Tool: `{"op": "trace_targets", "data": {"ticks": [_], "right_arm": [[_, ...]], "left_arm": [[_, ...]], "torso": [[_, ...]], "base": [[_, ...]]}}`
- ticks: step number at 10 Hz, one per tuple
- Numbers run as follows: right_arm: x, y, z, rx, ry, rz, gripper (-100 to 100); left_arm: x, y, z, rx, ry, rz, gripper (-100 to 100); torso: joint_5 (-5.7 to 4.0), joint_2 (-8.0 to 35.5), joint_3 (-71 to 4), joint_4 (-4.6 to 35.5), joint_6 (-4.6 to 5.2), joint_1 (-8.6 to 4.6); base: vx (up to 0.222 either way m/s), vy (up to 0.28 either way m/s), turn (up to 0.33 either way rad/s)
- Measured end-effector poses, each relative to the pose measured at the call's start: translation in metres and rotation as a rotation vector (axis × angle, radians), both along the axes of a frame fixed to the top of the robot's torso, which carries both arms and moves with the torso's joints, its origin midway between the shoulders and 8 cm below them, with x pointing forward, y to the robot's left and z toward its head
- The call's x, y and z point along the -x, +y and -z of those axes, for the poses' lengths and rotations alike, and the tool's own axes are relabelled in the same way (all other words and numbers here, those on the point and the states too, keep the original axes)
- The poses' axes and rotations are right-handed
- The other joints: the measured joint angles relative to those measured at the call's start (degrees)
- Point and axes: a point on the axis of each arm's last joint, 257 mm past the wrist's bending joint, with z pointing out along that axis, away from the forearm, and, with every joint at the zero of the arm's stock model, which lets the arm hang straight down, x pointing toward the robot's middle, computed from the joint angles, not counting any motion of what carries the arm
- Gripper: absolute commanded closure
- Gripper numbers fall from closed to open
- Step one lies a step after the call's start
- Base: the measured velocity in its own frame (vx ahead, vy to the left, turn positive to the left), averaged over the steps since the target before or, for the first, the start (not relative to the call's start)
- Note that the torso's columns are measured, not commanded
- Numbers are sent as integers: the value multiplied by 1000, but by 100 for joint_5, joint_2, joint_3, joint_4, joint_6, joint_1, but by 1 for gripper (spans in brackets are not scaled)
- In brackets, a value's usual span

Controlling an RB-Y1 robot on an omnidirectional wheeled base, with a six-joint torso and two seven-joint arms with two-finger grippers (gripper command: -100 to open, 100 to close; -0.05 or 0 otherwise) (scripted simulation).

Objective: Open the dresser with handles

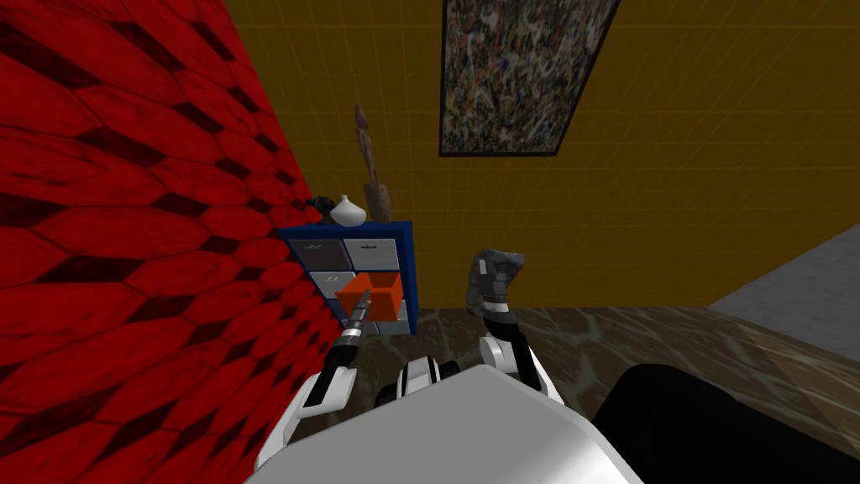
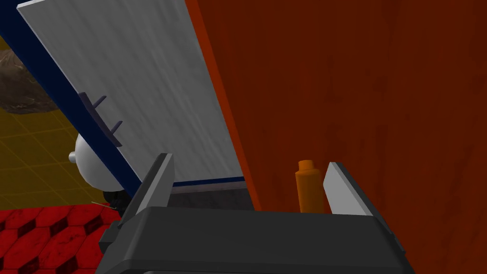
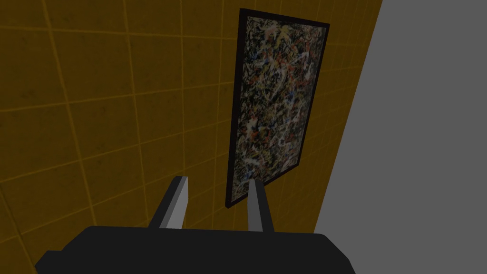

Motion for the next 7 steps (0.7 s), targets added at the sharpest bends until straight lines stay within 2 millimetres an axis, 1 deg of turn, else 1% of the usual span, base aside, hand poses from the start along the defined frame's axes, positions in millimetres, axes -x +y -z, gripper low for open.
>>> {"op": "trace_targets", "data": {"ticks": [3,4,7], "right_arm": [[0,0,0,0,0,0,0],[0,0,0,0,0,0,0],[0,0,0,0,0,0,0]], "left_arm": [[-7,2,-10,2,16,-3,-100],[-7,2,-8,2,22,-4,0],[-6,3,-4,2,32,-6,0]], "torso": [[-17,21,10,29,-7,-11],[-12,17,9,20,-4,-13],[-5,-2,-2,5,0,-9]], "base": [[-26,-4,-9],[0,0,0],[0,0,0]]}}
